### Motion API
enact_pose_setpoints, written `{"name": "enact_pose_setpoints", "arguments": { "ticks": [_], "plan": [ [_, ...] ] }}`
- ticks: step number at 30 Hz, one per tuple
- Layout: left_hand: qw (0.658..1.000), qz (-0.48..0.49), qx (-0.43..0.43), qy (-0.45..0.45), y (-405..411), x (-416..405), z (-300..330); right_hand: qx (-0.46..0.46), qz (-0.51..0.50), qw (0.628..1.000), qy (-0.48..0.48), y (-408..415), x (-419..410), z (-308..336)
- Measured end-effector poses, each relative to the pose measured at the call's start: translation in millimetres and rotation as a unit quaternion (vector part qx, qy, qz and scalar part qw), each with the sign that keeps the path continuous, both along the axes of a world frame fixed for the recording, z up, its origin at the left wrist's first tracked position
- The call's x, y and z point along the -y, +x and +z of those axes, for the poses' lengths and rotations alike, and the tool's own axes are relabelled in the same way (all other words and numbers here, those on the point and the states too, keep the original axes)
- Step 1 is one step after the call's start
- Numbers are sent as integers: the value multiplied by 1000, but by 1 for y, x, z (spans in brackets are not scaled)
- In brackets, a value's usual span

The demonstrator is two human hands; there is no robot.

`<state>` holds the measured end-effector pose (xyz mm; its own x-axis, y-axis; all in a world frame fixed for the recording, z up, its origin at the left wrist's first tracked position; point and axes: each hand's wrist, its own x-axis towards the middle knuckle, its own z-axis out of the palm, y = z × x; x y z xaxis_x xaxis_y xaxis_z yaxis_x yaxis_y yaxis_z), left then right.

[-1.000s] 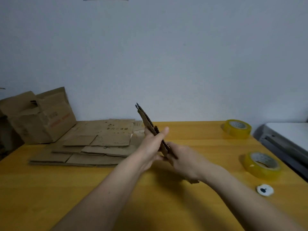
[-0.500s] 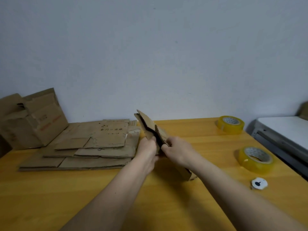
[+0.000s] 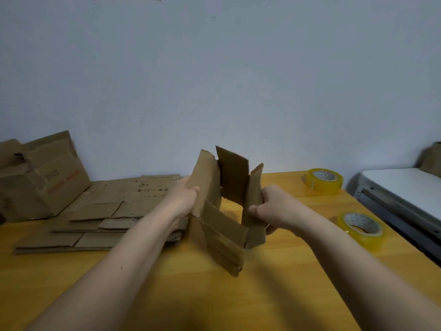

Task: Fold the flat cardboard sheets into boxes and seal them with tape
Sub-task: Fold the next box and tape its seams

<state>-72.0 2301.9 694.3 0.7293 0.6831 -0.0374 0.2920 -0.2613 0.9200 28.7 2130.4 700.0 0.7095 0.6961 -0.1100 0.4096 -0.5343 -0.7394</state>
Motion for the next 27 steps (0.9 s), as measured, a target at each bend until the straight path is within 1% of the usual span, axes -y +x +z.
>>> {"name": "enact_pose_setpoints", "arguments": {
  "ticks": [1, 3, 5, 7, 9, 10, 12, 14, 18, 21, 23, 24, 25, 26, 27],
  "plan": [
    [1000, -17, 2, -11, -2, -3, 3, -14, -33, 999, 40, 4, 5, 4],
    [996, -55, 24, -72, -7, -7, 12, -24, -99, 988, 118, 15, 14, 15],
    [988, -70, 55, -128, -8, -12, 16, -14, -128, 980, 149, 23, 18, 21],
    [988, -70, 54, -124, -6, -9, 9, -13, -128, 985, 118, 25, 13, 16],
    [991, -84, 22, -105, -6, -1, -9, -44, -122, 989, 65, 25, 9, -1],
    [988, -86, 17, -124, -7, 2, -18, -69, -124, 988, 54, 24, 9, -11],
    [977, -82, 32, -194, -9, 6, -30, -99, -144, 982, 72, 26, 12, -26],
    [972, -80, 53, -214, -8, 5, -31, -84, -165, 978, 99, 29, 14, -31],
    [970, -106, 79, -205, -6, 1, -22, -35, -177, 971, 160, 35, 17, -29],
    [967, -102, 63, -225, -12, 2, -34, 6, -161, 975, 153, 37, 21, -41],
    [968, -92, 46, -230, -17, 6, -47, 8, -151, 978, 147, 33, 21, -57],
    [969, -95, 45, -224, -17, 7, -53, 6, -150, 976, 155, 32, 20, -65],
    [975, -99, 45, -193, -16, 8, -57, 7, -152, 974, 167, 32, 19, -70],
    [987, -95, 41, -124, -15, 7, -59, 12, -154, 972, 176, 31, 19, -73],
    [996, -84, 31, -19, -15, 6, -59, 20, -156, 970, 183, 30, 18, -75]
  ]
}}
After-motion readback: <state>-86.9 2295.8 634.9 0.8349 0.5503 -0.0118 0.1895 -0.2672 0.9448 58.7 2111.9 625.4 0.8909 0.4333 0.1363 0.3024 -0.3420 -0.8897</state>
